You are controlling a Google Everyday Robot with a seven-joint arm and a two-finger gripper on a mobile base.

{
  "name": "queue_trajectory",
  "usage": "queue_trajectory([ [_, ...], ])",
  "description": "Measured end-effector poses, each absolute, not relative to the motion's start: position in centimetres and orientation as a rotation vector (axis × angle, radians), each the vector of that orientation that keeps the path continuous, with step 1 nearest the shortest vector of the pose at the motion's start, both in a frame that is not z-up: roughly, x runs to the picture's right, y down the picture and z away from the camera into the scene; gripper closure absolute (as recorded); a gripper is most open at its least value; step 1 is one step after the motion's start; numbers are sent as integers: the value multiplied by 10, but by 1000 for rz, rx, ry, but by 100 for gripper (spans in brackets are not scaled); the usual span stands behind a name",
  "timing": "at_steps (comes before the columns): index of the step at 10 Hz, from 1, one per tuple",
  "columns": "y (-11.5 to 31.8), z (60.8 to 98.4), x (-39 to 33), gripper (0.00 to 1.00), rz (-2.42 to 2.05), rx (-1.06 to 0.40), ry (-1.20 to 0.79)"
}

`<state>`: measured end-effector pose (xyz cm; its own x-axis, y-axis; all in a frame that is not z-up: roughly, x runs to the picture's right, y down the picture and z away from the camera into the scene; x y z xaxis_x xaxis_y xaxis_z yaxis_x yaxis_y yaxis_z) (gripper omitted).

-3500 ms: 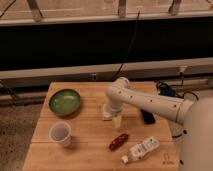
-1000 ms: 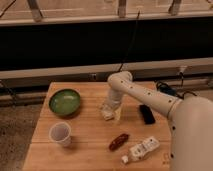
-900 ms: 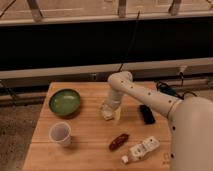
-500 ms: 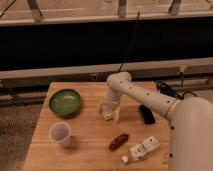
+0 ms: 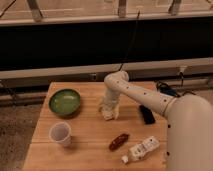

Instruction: Wipe the white sponge on the table

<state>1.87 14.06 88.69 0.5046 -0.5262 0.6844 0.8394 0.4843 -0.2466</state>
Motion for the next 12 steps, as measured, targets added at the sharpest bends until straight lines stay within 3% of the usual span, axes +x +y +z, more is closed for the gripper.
queue_trajectory([
  [3, 132, 887, 25, 22, -911, -607, -555],
  [10, 145, 891, 24, 90, -961, -675, -548],
  [11, 146, 891, 22, 98, -965, -678, -550],
  [12, 146, 889, 21, 100, -968, -677, -551],
])
